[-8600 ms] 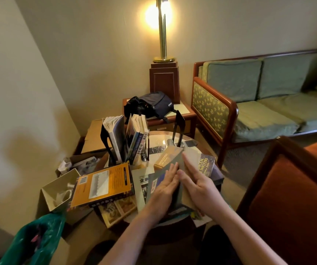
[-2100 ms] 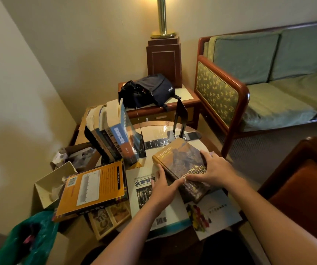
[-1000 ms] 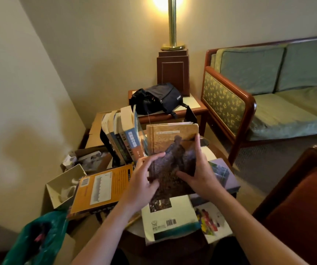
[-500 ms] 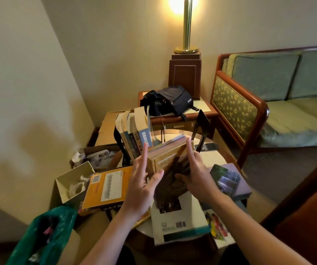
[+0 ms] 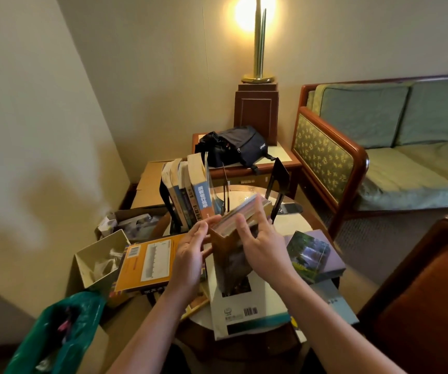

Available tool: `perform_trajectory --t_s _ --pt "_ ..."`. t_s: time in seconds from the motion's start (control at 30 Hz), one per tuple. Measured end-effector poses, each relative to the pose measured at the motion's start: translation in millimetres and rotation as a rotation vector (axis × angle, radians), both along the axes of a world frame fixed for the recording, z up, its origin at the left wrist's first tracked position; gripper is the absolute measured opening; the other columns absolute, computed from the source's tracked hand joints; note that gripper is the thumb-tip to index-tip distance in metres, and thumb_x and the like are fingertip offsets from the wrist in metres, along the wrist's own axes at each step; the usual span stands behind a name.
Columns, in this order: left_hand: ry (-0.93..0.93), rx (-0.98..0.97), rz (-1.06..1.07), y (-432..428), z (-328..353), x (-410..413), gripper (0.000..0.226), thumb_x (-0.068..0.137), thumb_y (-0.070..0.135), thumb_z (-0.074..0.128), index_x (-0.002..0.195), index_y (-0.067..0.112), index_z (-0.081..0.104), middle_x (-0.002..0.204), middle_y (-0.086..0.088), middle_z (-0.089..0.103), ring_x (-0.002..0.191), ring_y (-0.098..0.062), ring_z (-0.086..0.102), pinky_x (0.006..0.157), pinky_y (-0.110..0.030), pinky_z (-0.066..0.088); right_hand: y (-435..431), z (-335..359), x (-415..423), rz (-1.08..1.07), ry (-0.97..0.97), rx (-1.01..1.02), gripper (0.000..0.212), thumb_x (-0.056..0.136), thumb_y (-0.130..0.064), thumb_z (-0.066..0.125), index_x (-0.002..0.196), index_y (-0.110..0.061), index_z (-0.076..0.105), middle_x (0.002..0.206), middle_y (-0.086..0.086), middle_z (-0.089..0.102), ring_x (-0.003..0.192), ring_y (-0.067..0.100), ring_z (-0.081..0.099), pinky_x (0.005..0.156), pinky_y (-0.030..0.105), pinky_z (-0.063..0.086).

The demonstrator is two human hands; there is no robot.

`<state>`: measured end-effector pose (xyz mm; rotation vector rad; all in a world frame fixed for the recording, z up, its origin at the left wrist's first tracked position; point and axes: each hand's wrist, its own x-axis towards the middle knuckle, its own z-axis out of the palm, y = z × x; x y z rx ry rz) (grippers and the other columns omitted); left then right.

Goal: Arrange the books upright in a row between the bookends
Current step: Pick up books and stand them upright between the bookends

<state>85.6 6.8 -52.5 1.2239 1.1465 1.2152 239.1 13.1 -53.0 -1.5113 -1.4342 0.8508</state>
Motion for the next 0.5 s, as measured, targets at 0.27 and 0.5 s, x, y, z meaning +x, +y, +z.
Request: perform_trajectory --t_s 0.27,0.5 --pt "0.034 -0.063 -0.201 -26 -24 18 0.034 0.102 0.022 0.046 0.134 0.015 0.058 0.111 0.001 0.075 0.109 -0.013 0.069 0.082 -0.023 0.056 -10 32 5 0.078 -0.341 -0.049 0.056 0.1 -0.041 0.053 0.151 -0.048 0.032 0.154 0.012 0.039 0.128 0.027 0.05 0.096 0.035 0.054" --pt "0.27 -0.009 -0.297 -31 -35 34 0.037 0.104 0.026 0.045 0.134 0.049 0.043 0.11 0.024 0.063 0.097 0.019 0.06 0.075 -0.007 0.049 -13 25 26 0.07 -0.557 -0.179 0.065 0.098 -0.04 0.05 0.151 -0.057 0.016 0.136 0.014 0.043 0.101 0.024 0.06 0.086 0.039 0.059"
